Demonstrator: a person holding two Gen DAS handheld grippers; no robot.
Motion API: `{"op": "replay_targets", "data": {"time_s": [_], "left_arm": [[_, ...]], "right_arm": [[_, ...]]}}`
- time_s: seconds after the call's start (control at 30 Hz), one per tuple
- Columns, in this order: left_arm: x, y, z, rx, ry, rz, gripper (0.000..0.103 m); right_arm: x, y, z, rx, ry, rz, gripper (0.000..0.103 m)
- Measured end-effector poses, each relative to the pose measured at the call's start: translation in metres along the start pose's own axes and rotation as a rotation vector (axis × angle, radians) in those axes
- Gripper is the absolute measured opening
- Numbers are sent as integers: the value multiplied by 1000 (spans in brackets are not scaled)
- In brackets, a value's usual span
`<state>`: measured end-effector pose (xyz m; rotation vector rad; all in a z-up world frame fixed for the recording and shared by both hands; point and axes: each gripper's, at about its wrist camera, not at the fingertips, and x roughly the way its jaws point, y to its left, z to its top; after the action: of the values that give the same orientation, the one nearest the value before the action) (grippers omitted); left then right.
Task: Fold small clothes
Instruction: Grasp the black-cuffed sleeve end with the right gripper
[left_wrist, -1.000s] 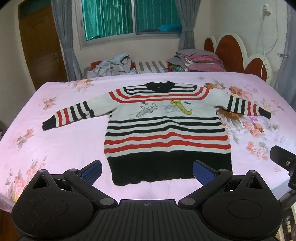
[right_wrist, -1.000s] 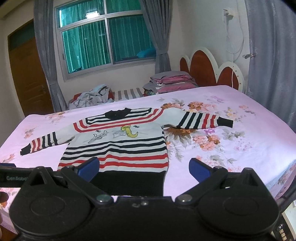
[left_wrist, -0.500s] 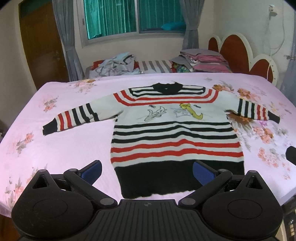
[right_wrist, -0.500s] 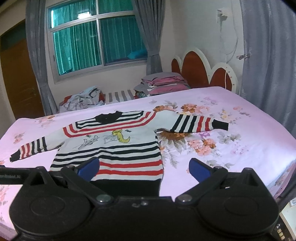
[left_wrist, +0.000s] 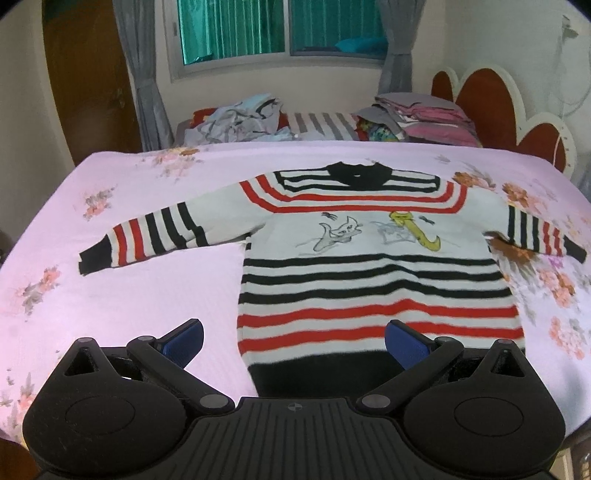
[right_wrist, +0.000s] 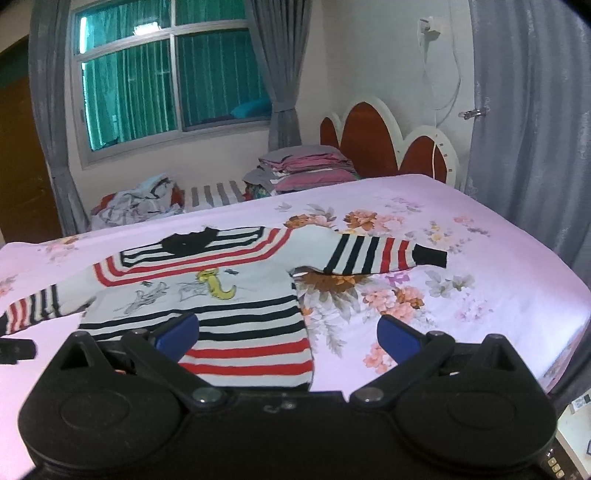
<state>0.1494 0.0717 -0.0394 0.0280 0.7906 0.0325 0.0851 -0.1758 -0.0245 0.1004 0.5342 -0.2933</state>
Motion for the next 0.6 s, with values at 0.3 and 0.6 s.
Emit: {"op": "replay_targets", "data": {"time_s": [0.3,0.6], "left_arm": [[69,0,28,-120,22,7,103],[138,-21,68,-189,23,66,103]], "right_arm": [[88,-29,25,26,16,18,98],[193,-89,52,91,92,-33,94]]}}
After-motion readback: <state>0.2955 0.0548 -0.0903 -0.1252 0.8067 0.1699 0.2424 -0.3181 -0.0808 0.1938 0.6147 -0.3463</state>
